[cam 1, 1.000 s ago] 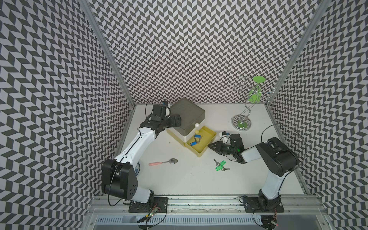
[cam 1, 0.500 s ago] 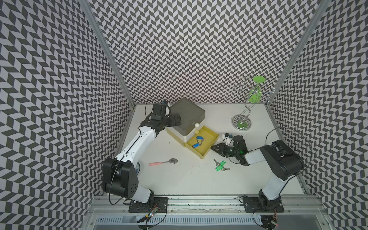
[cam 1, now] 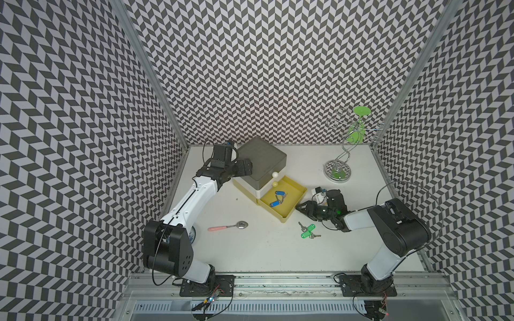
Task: Take the keys out of the drawer
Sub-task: Open the drawer in the storage box.
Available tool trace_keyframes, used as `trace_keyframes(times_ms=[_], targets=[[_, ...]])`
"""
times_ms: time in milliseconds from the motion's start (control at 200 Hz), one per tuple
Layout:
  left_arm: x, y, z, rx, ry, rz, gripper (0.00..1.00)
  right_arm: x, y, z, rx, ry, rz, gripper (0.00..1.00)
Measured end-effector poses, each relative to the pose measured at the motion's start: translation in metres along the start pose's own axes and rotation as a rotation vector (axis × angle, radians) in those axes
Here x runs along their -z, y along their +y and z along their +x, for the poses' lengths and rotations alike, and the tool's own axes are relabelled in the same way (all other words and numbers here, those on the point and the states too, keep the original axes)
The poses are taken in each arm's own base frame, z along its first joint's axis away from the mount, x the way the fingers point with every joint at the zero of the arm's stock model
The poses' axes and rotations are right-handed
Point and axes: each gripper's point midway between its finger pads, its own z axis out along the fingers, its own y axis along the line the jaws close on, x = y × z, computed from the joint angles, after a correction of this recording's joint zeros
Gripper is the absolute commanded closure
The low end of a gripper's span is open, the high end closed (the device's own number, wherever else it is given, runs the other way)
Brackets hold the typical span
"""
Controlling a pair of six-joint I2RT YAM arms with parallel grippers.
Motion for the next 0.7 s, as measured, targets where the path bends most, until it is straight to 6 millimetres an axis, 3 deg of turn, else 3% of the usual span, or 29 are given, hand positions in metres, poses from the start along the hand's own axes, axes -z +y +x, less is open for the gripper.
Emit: trace_keyframes(times_ms=[225,471,571,696], targets=[[0.002,0.000,-0.002,0.000,0.000,-0.002,0.00,0.013,-0.005,-0.006,0.003,-0.001,0.086,0.40],[0.003,0.000,-0.002,0.000,-0.004,-0.002,0.00,0.038,-0.016,-0.008,0.001,-0.005,0.200,0.39],[0.003,0.000,-0.002,0.000,-0.007,-0.001,0.00,0.048,-0.002,-0.020,0.039,-0.021,0.226,0.39],[0.004,0.000,-0.002,-0.001,-0.015,0.000,0.00,0.056,0.036,-0.050,0.126,-0.057,0.205,0.39]])
